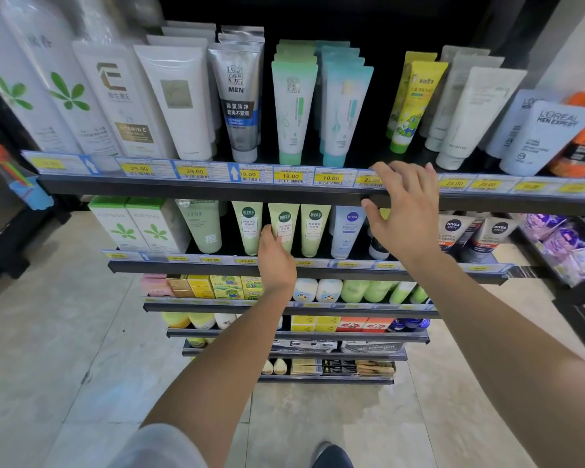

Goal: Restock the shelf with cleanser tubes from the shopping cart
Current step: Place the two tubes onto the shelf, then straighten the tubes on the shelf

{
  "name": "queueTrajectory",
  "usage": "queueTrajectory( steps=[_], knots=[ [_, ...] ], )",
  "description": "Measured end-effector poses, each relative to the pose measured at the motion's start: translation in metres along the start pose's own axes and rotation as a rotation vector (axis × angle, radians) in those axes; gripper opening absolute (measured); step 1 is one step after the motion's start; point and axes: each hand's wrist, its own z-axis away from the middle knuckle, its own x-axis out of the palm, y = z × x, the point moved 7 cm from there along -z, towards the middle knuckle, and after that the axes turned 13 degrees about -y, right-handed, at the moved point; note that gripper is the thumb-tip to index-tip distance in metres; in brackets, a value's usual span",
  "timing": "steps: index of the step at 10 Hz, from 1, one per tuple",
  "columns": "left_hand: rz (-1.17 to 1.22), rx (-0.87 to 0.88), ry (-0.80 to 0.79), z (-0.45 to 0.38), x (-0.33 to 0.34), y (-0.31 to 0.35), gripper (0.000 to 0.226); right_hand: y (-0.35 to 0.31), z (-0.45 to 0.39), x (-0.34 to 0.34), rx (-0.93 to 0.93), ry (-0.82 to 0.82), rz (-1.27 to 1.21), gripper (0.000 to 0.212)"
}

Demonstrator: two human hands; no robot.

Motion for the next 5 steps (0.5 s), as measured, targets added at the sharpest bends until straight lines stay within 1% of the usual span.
queueTrajectory(
  steps=[1, 2, 4, 5],
  knots=[
    [-0.001, 0.008, 0.052, 0.007, -0.003, -0.006, 0.025, 0.0, -0.001, 0.0, -0.004, 0.012, 0.001, 0.048],
    [-0.036, 0.092, 0.084, 0.021, -0.007, -0.002, 0.012, -0.001, -0.001, 0.0, -0.006, 0.018, -0.003, 0.048],
    [-0.081, 0.168, 0.019, 0.047, -0.028, -0.003, 0.03, -0.001, 0.0, 0.001, -0.004, 0.022, 0.01, 0.048],
    [-0.208, 0.374, 0.07, 0.056, -0.064, 0.026, 0.027, -0.001, 0.0, 0.001, -0.003, 0.016, 0.014, 0.049]
  ],
)
